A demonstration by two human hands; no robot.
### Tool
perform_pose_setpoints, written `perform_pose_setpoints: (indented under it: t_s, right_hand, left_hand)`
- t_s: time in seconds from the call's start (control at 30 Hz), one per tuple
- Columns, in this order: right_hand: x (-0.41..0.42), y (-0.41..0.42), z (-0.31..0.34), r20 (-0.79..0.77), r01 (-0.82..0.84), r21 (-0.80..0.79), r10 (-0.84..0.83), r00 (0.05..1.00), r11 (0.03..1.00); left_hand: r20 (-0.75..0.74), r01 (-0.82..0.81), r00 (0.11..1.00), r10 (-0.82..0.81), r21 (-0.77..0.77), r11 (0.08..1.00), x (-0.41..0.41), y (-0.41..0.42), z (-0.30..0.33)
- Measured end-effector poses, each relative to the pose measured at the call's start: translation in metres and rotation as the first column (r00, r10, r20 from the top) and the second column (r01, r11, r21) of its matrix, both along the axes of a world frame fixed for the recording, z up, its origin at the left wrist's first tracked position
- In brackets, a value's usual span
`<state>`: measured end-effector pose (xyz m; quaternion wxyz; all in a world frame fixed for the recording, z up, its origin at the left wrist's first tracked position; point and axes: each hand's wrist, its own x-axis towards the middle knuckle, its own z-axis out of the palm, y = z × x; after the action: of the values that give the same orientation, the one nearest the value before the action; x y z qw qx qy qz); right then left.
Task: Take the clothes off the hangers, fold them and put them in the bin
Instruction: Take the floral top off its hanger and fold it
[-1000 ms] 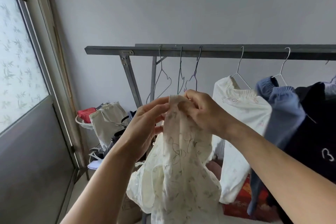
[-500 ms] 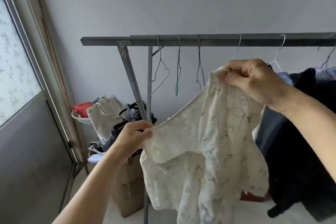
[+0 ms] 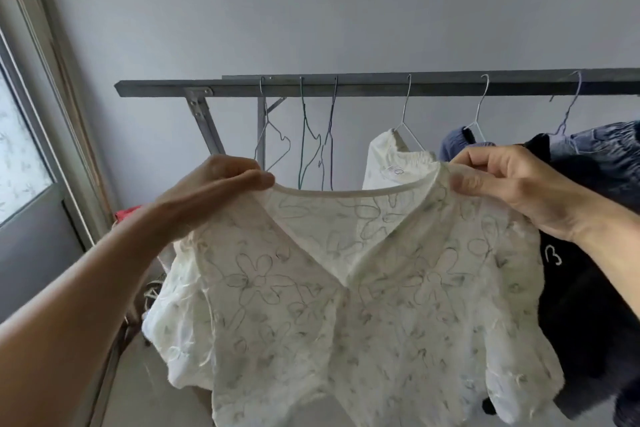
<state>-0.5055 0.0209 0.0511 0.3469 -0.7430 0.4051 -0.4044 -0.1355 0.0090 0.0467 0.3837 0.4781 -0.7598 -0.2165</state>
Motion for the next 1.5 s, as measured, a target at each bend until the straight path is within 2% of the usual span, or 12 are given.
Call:
perform_pose_setpoints:
  t_s: [0.13, 0.2, 0.33, 0.43, 0.53, 0.6, 0.77, 1.17, 1.33, 1.4, 1.47, 1.5]
  right_hand:
    - [-0.015, -0.001, 0.001, 0.007, -0.052, 0.034, 0.052, 0.999, 0.998]
    - [-0.018, -0.002, 0.002, 0.032, -0.061, 0.042, 0.060, 0.998, 0.997]
    - [-0.016, -0.005, 0.001, 0.021, 0.025, 0.019, -0.025, 0.999, 1.000]
    - [-0.011, -0.011, -0.004, -0.148, 0.187, -0.069, -0.195, 0.970, 0.980]
    - [0.004, -0.016, -0.010, -0.224, 0.351, -0.156, -0.379, 0.898, 0.923]
    - [0.021, -0.014, -0.014, -0.178, 0.416, -0.172, -0.444, 0.878, 0.893]
    - [0.076, -0.002, -0.031, -0.040, 0.376, -0.111, -0.382, 0.923, 0.920]
    - [0.111, 0.009, -0.035, 0.109, 0.249, -0.124, -0.236, 0.966, 0.960]
    - [0.103, 0.010, -0.035, 0.009, 0.092, -0.092, -0.092, 0.996, 0.991]
    - [0.096, 0.006, -0.034, 0.056, 0.055, -0.056, -0.052, 0.997, 0.997]
    - [0.089, 0.004, -0.032, 0.135, 0.003, -0.006, -0.002, 0.991, 1.000]
    - [0.086, 0.003, -0.030, 0.156, -0.052, 0.019, 0.049, 0.987, 0.998]
  left_hand:
    - [-0.235, 0.330, 0.938, -0.257, 0.370, 0.868, 0.012, 0.008, 0.014]
    - [-0.263, 0.345, 0.932, -0.250, 0.431, 0.833, 0.014, 0.010, 0.015]
    - [-0.133, 0.150, 0.985, -0.107, 0.378, 0.913, 0.001, 0.014, 0.008]
    - [-0.114, -0.003, 0.993, 0.037, 0.286, 0.958, -0.015, 0.015, 0.003]
    - [-0.058, -0.252, 0.962, 0.268, 0.201, 0.947, -0.034, 0.013, -0.004]
    - [-0.114, -0.298, 0.938, 0.328, 0.224, 0.928, -0.054, 0.017, -0.008]
    - [-0.403, -0.108, 0.878, 0.259, 0.360, 0.927, -0.110, 0.033, -0.016]
    - [-0.595, 0.108, 0.790, 0.146, 0.370, 0.923, -0.139, 0.057, -0.010]
    - [-0.720, 0.245, 0.683, 0.122, 0.384, 0.890, -0.132, 0.061, -0.007]
    - [-0.620, 0.162, 0.776, 0.120, 0.379, 0.911, -0.127, 0.059, -0.007]
    - [-0.242, -0.100, 0.961, 0.131, 0.137, 0.986, -0.116, 0.052, -0.006]
    - [-0.040, -0.138, 0.990, 0.137, -0.031, 0.990, -0.110, 0.049, -0.004]
